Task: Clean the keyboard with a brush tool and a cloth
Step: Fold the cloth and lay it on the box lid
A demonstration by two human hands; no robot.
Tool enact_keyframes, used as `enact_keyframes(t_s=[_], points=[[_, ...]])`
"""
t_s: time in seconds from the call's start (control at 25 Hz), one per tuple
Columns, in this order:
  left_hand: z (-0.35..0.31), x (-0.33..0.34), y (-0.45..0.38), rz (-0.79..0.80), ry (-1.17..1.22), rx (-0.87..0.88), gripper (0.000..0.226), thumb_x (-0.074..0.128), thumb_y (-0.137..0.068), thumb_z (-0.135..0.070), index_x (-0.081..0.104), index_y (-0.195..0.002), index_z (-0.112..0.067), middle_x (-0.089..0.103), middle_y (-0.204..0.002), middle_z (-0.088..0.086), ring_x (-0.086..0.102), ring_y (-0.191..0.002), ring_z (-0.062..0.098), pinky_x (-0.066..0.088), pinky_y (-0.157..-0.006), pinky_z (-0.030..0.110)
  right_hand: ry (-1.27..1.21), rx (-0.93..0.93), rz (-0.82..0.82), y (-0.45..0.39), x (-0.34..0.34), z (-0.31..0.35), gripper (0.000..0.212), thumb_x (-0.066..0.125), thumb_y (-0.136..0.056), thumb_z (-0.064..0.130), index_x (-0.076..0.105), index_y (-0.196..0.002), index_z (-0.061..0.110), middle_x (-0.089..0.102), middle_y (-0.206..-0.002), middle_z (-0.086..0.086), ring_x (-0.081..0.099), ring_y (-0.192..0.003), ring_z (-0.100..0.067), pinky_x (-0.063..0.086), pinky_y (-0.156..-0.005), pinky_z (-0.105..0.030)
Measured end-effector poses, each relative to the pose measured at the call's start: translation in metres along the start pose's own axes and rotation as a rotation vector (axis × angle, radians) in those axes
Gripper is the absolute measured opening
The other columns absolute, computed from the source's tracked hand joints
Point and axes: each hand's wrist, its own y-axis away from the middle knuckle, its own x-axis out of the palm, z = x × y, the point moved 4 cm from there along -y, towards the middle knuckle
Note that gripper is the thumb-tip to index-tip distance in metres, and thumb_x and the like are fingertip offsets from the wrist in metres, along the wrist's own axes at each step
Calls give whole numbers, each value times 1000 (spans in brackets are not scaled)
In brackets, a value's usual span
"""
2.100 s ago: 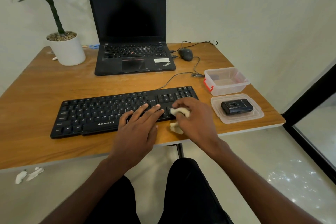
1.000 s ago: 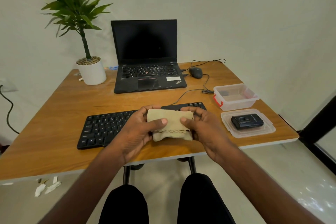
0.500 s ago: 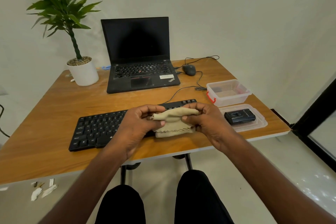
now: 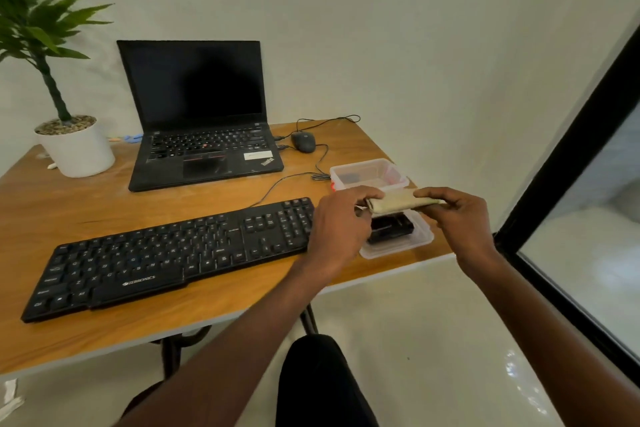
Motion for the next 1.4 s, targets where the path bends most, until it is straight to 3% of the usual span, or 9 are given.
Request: enact_keyframes(t_s=[0.12, 0.24, 0.4, 0.6, 0.72, 0.96, 1.08, 1.16, 1.4], points=[[6, 26, 3, 145, -284, 73, 48, 69, -94, -9, 70, -135, -34, 73, -128, 3, 66, -118, 25, 55, -103, 42, 133, -11, 40, -3, -7, -28, 35, 72, -87, -2, 82, -90, 31, 78, -106, 10, 70, -103, -2, 56, -96, -32], [7, 33, 15, 159, -527, 201, 53, 65, -94, -6, 64, -143, -27, 60, -127, 0, 52, -116, 22, 49, -101, 41, 309, -79, 117, 5, -6, -34, 48, 55, -84, -11, 79, -90, 31, 70, -114, 11, 58, -104, 8, 46, -83, -12], [8, 12, 21, 118, -432, 164, 50, 64, -92, -4, 66, -138, -25, 51, -117, -3, 47, -112, 19, 47, -100, 41, 452, -232, 33, 11, -2, -19, 53, 54, -76, -13, 76, -101, 28, 59, -121, 5, 51, -116, -13, 38, -88, -15], [46, -76, 51, -72, -395, 194, 28, 63, -101, -15, 69, -126, -26, 56, -110, -11, 49, -106, 10, 47, -90, 34, 271, -432, 86, 54, 57, 25, 41, 58, -83, -12, 73, -103, 21, 66, -114, 12, 58, -112, -1, 47, -91, -16], [82, -144, 74, -197, -508, 84, 26, 63, -103, -20, 66, -129, -24, 55, -118, -10, 47, -113, 12, 44, -95, 37, 213, -485, 258, 80, 123, 35, 29, 58, -97, 2, 69, -117, 20, 65, -121, 9, 58, -115, 1, 47, -95, -15], [139, -252, 118, -472, -809, -223, 41, 57, -103, -35, 56, -137, -12, 51, -138, 14, 47, -126, 38, 42, -102, 57, 733, -382, 269, 72, 212, 22, 50, 39, -106, 51, 40, -151, 30, 29, -164, -11, 26, -152, -34, 29, -120, -55], [168, -270, 138, -506, -838, -442, 61, 57, -103, -46, 45, -148, -7, 41, -153, 26, 37, -140, 48, 36, -109, 66, 785, -275, 245, 67, 221, 3, 61, 31, -104, 61, 37, -154, 27, 29, -163, -16, 28, -150, -39, 28, -121, -58], [180, -269, 146, -504, -780, -539, 67, 51, -104, -53, 43, -149, -5, 46, -147, 29, 42, -136, 49, 36, -110, 66, 763, -241, 206, 65, 222, -4, 64, 29, -103, 62, 41, -152, 22, 38, -156, -19, 38, -144, -39, 34, -117, -57], [183, -272, 143, -496, -675, -498, 80, 49, -98, -70, 40, -153, -13, 53, -148, 19, 47, -138, 41, 38, -113, 60, 657, -258, 157, 65, 214, -3, 60, 39, -102, 59, 49, -145, 19, 54, -142, -14, 52, -128, -33, 48, -105, -53]])
